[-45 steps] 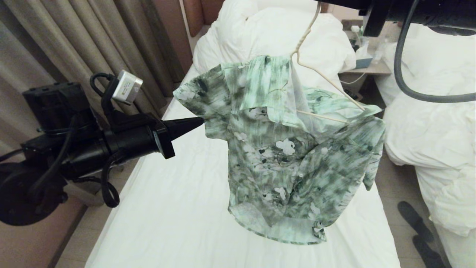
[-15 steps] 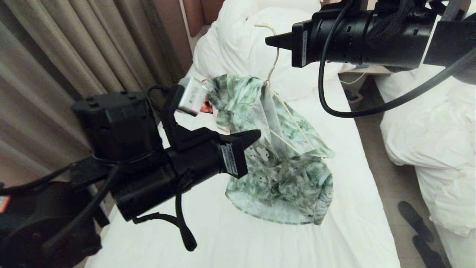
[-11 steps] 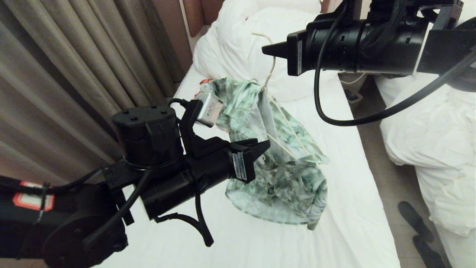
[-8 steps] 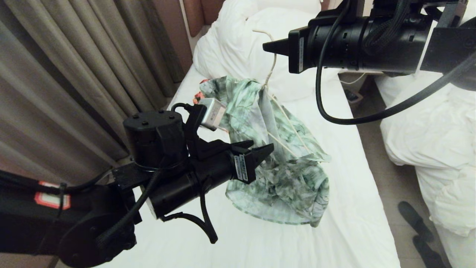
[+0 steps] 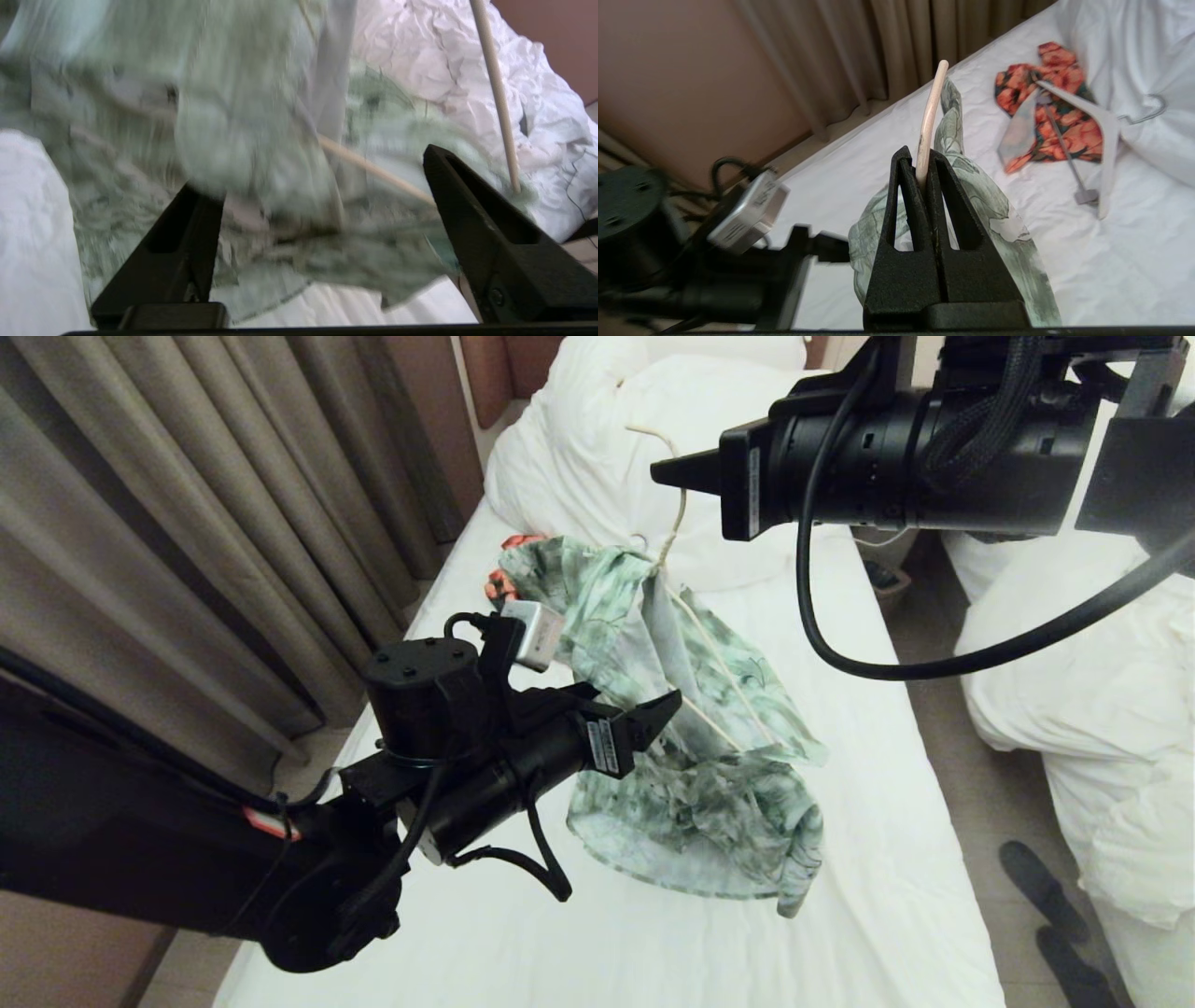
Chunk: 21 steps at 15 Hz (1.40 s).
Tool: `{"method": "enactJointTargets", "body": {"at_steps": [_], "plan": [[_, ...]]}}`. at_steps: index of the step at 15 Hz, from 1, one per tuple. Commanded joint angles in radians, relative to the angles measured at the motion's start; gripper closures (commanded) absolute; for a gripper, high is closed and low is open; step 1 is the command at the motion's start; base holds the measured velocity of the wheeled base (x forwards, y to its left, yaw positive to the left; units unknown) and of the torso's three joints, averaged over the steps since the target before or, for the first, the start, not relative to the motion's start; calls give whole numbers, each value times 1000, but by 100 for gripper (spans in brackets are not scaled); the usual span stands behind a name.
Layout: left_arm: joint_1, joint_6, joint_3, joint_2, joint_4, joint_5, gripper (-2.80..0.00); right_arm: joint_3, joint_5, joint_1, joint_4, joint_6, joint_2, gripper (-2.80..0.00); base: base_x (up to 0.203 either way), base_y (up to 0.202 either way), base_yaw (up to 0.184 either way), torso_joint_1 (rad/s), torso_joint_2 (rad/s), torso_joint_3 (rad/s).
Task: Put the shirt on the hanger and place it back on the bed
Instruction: Take the clothes hanger out of the clothes
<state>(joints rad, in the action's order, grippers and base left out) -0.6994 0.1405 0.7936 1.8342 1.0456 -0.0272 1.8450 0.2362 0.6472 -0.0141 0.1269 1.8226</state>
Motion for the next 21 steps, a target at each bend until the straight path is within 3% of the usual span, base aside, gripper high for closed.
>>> {"method": "enactJointTargets", "body": {"at_steps": [1,3,4,13,21], "plan": [[11,1,4,27,27,3,-280,-24,2,11,2,1,-11,0,0,0,0,0,0,0],[14,1,10,7,34,6,-280,-63,2,18,4,2,-19,0,0,0,0,0,0,0],[10,-2,4,-9,34,8,0,-74,2,19,5,2,-19,0,0,0,0,0,0,0],[33,-12,3,-22,36,3,0,-108,2,20,3,2,-41,0,0,0,0,0,0,0],[305,-14,160,-6,0,-3,0,-269,2,-11,3,5,-101,0,0,0,0,0,0,0]]}}
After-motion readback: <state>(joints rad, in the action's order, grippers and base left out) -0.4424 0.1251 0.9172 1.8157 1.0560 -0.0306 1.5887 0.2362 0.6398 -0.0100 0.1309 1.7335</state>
